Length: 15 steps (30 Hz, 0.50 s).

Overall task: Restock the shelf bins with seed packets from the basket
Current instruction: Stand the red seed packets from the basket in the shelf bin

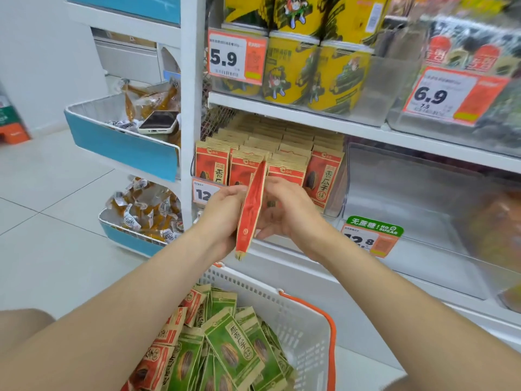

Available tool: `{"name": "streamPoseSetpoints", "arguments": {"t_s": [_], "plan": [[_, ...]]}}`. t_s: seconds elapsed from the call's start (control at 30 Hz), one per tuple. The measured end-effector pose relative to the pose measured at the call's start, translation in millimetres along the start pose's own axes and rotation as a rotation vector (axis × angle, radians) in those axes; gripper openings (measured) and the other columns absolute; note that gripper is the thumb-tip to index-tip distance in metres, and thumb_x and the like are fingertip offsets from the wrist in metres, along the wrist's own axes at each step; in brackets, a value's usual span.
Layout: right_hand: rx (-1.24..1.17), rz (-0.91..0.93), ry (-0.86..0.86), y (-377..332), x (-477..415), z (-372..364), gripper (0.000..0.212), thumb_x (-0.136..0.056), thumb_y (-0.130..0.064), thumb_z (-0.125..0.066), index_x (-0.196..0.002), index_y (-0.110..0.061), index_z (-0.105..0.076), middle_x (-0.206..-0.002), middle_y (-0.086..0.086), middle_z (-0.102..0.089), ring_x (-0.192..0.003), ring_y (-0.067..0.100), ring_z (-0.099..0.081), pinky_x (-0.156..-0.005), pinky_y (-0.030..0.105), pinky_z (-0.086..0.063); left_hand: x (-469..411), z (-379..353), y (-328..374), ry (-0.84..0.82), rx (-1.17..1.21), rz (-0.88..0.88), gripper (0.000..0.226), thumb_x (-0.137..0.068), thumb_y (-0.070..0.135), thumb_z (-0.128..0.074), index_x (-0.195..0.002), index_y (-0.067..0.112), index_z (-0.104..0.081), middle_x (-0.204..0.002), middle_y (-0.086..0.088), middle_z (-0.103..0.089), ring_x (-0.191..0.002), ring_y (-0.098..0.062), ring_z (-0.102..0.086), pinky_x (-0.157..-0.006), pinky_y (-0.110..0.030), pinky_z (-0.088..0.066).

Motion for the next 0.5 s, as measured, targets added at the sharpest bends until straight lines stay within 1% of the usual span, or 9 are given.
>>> {"name": "streamPoseSetpoints", "arguments": {"t_s": [0.07,0.13,0.2,0.23,0.3,0.33,0.4,0.47,0.5], "plan": [[0.075,-0.01,-0.06,2,-2,8,0.046,-0.103,-0.044,-0.053,-0.119,-0.004,-0.07,-0.086,0.013,-0.063,-0.064,0.02,-0.06,-0.057,0.036,-0.054,0,-10,3,-0.067,0.001,-0.012,0.023,-0.104,0.008,-0.057,-0.112,-0.011,-0.068,-0.09,-0.025,-0.066,-0.068,-0.031,-0.062,-0.061,-0.036,-0.052],[0.133,-0.011,-0.066,-1,-1,16,0.048,-0.104,-0.051,-0.055,-0.115,-0.007,-0.072,-0.089,0.015,-0.062,-0.071,0.025,-0.058,-0.059,0.032,-0.048,1,-20,3,-0.082,-0.052,-0.052,0.029,-0.106,0.016,-0.058,-0.106,-0.009,-0.072,-0.089,-0.024,-0.074,-0.072,-0.039,-0.071,-0.065,-0.042,-0.06],[0.161,0.021,-0.016,-5,0,24,0.043,-0.104,-0.047,-0.06,-0.115,-0.007,-0.072,-0.09,0.011,-0.071,-0.077,0.023,-0.066,-0.066,0.031,-0.053,0,-26,4,-0.023,-0.21,-0.126,0.03,-0.105,0.024,-0.063,-0.11,-0.004,-0.073,-0.095,-0.024,-0.078,-0.084,-0.038,-0.077,-0.07,-0.043,-0.064],[0.168,0.032,0.008,-7,2,27,0.039,-0.104,-0.042,-0.062,-0.118,-0.007,-0.071,-0.093,0.009,-0.076,-0.08,0.02,-0.071,-0.071,0.031,-0.057,-2,-29,3,0.0,-0.246,-0.153,0.029,-0.104,0.024,-0.065,-0.112,-0.002,-0.072,-0.097,-0.023,-0.078,-0.084,-0.035,-0.077,-0.065,-0.039,-0.064],[0.153,0.04,0.071,-12,4,33,0.036,-0.102,-0.04,-0.066,-0.123,-0.01,-0.067,-0.102,0.008,-0.079,-0.087,0.017,-0.076,-0.081,0.035,-0.063,-3,-37,4,0.023,-0.188,-0.118,0.033,-0.105,0.027,-0.064,-0.115,-0.003,-0.071,-0.1,-0.025,-0.077,-0.081,-0.033,-0.076,-0.061,-0.035,-0.062],[0.152,0.071,0.139,-13,4,37,0.036,-0.101,-0.041,-0.067,-0.124,-0.014,-0.064,-0.107,0.006,-0.079,-0.092,0.016,-0.077,-0.085,0.036,-0.062,-3,-41,7,0.029,-0.109,-0.073,0.038,-0.107,0.032,-0.06,-0.113,-0.004,-0.071,-0.1,-0.025,-0.077,-0.079,-0.032,-0.076,-0.061,-0.035,-0.062],[0.226,0.196,0.356,-16,4,48,0.038,-0.099,-0.042,-0.069,-0.125,-0.018,-0.054,-0.112,-0.003,-0.073,-0.099,0.008,-0.073,-0.09,0.032,-0.059,-4,-49,11,0.044,0.014,0.013,0.051,-0.111,0.046,-0.045,-0.104,0.002,-0.069,-0.093,-0.019,-0.078,-0.074,-0.028,-0.076,-0.064,-0.038,-0.061],[0.309,0.284,0.548,-18,5,56,0.039,-0.1,-0.042,-0.068,-0.124,-0.02,-0.046,-0.11,-0.012,-0.067,-0.1,0.001,-0.067,-0.092,0.029,-0.054,-1,-58,13,0.01,-0.067,0.0,0.059,-0.111,0.054,-0.036,-0.098,0.008,-0.071,-0.088,-0.012,-0.08,-0.075,-0.026,-0.078,-0.071,-0.039,-0.061],[0.312,0.296,0.607,-17,4,60,0.039,-0.101,-0.042,-0.066,-0.124,-0.021,-0.042,-0.111,-0.012,-0.065,-0.101,0.003,-0.066,-0.094,0.032,-0.054,1,-63,12,-0.015,-0.17,-0.07,0.058,-0.111,0.055,-0.037,-0.096,0.013,-0.075,-0.087,-0.008,-0.081,-0.078,-0.023,-0.079,-0.074,-0.038,-0.06]]}}
Point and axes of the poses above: each hand's wrist, its own x-axis away from the middle knuckle, its own z-axis out of the back of the hand, y = z × x, the point moved 2 cm from there along -x, towards the middle knuckle
